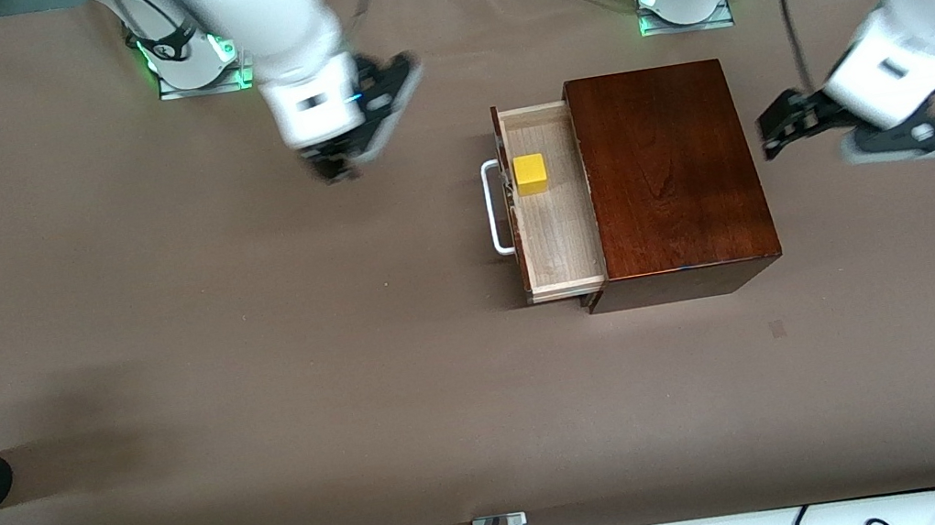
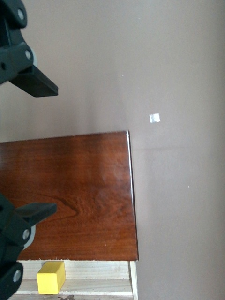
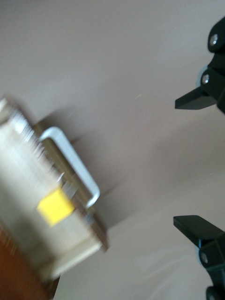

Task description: Open drawer, take yellow block, close drawer

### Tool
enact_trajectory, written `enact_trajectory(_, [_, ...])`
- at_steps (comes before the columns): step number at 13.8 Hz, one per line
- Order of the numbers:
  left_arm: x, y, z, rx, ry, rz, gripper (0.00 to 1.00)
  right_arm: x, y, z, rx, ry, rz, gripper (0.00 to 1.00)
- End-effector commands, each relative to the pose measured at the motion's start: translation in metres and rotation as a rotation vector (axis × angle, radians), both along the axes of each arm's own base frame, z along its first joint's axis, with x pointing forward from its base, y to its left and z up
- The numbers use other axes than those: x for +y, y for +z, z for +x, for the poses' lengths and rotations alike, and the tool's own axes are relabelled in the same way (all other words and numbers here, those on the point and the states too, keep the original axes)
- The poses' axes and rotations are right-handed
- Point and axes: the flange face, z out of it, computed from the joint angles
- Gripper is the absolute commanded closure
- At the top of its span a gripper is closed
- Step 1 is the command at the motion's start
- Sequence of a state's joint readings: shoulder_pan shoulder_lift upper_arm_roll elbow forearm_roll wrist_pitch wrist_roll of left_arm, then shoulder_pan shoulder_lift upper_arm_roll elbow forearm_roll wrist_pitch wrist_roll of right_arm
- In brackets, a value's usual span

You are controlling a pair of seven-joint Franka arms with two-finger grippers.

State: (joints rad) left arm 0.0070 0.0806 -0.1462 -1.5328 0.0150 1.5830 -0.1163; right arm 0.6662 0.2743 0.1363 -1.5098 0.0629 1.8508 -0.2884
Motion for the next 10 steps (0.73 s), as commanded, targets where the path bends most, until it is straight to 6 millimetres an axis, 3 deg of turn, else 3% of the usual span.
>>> enact_trajectory(1, [0.026, -0.003, -0.018, -0.03, 0.008, -0.024, 0.0, 0.094, -0.042, -0.007, -0.04, 0.15, -0.013, 0.0])
enact_trajectory(4, [0.033, -0.009, -0.023, -0.016, 0.016, -0.016, 0.0, 0.151, -0.078, -0.033, -0.129, 0.255, -0.04, 0.0])
enact_trajectory(10, [0.031, -0.013, -0.018, -0.004, 0.013, -0.01, 0.0, 0.181, -0.146, -0.039, -0.162, 0.36, -0.067, 0.0])
